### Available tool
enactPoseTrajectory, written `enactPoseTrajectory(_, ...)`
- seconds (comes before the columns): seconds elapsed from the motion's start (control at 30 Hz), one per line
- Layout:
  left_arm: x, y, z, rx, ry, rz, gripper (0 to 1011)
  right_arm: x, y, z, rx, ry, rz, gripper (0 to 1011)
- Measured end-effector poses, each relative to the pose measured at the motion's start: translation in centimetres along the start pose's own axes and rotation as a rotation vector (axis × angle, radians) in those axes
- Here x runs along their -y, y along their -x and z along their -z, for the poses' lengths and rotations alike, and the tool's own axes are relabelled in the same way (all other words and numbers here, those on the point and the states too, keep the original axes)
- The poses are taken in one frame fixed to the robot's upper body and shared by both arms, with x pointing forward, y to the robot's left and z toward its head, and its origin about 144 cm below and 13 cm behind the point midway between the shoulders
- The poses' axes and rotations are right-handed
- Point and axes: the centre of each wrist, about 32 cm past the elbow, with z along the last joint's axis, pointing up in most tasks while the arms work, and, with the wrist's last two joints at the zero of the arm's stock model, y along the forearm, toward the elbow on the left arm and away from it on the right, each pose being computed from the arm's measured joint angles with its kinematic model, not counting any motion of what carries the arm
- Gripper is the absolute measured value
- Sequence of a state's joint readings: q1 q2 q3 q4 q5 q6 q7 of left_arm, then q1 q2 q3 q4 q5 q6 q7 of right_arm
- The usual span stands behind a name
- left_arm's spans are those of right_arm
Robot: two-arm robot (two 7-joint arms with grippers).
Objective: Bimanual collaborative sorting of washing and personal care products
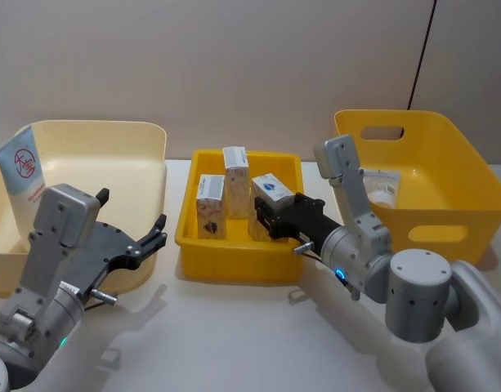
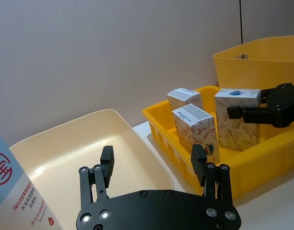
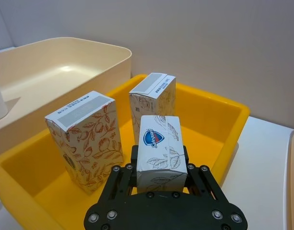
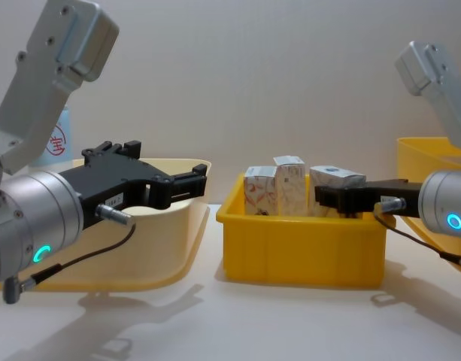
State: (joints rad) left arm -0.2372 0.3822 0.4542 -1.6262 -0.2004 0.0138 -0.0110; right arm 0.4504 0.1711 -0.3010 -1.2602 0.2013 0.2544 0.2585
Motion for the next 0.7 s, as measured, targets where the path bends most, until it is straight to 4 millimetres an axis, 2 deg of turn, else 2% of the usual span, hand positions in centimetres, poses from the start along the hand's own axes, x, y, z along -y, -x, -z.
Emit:
enactPoseTrajectory(0.33,0.00,0.00,0.00,0.000,0.000,0.000,1002,0.04,-0.02,0.08,0.002,-0.014,0.000,410)
enactPoseTrajectory(0.7,0.00,0.00,0.00,0.000,0.000,0.000,1002,0.33,-0.05,0.12,0.023,-0.114,-0.001,410)
